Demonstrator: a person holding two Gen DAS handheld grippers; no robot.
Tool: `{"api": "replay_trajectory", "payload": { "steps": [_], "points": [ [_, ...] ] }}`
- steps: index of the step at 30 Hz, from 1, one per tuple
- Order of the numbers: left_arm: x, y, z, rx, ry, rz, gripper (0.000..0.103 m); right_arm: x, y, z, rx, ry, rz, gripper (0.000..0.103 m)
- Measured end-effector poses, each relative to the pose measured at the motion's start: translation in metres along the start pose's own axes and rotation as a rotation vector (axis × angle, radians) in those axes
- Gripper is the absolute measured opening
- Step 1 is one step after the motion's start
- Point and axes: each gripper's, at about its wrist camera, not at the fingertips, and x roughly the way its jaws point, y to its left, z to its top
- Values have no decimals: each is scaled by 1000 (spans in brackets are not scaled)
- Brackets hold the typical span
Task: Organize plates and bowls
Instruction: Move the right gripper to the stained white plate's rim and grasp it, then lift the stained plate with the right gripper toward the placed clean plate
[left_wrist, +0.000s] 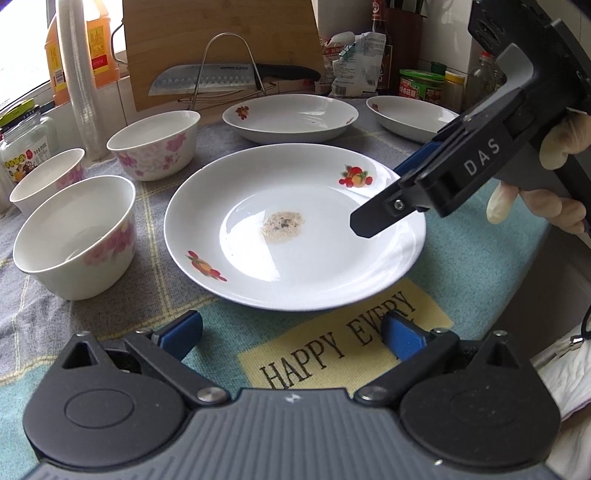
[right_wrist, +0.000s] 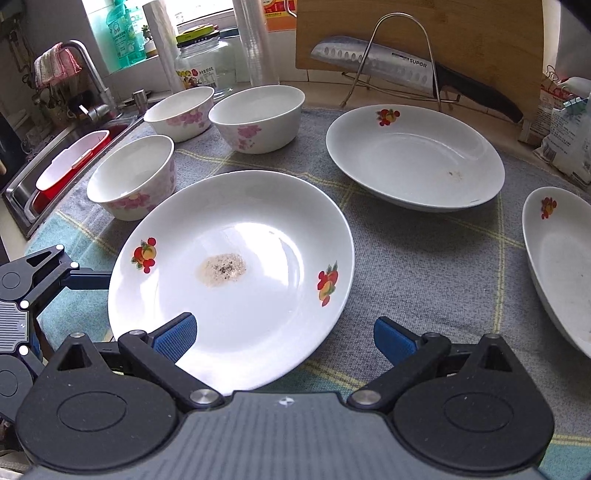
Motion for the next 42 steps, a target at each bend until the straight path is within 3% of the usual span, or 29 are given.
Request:
{"api": "replay_trajectory", "payload": {
  "steps": [42],
  "points": [
    [15, 34, 8, 144, -61, -159, 103, 43, -17, 55, 6, 78, 175, 103]
  ]
}}
